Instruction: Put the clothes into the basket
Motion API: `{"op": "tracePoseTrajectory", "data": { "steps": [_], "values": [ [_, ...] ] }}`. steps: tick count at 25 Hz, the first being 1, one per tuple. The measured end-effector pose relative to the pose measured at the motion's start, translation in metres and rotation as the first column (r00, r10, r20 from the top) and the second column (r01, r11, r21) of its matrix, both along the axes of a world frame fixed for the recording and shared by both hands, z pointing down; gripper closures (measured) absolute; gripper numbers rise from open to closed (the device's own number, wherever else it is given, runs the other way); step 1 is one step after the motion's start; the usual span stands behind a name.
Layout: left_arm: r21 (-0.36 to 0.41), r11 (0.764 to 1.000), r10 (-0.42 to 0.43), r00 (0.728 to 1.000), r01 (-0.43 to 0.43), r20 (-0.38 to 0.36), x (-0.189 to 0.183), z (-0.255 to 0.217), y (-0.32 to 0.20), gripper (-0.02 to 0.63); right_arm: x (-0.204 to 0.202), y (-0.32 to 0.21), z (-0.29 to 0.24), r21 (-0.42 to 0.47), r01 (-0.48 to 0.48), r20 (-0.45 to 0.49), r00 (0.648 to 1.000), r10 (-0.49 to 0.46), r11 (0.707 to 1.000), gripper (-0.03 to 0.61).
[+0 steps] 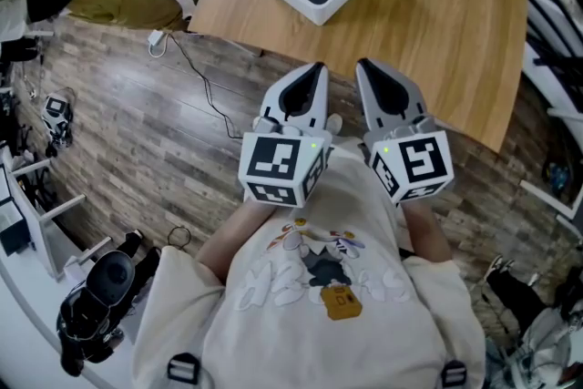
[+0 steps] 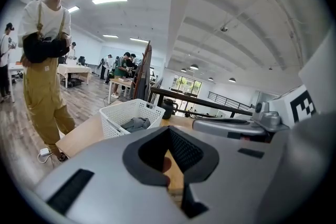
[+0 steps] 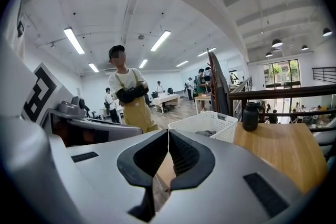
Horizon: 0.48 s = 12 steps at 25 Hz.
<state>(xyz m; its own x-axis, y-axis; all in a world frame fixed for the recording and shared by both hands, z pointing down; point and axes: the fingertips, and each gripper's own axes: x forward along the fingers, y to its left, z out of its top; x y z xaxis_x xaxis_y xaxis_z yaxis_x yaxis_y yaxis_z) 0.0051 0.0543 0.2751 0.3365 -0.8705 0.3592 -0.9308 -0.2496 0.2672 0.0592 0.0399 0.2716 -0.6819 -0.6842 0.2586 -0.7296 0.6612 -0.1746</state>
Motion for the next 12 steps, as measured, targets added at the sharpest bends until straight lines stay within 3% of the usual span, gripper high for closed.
{"op": "tracePoseTrajectory", "data": {
  "steps": [12],
  "values": [
    [0.017, 1.000, -0.005, 1.000, 0.005, 0.008, 0.025, -0.012, 0.017, 0.614, 0.028, 0.011, -0.012, 0.017, -0.004, 0.019, 1.000, 0.003, 1.000, 0.555]
  ]
}}
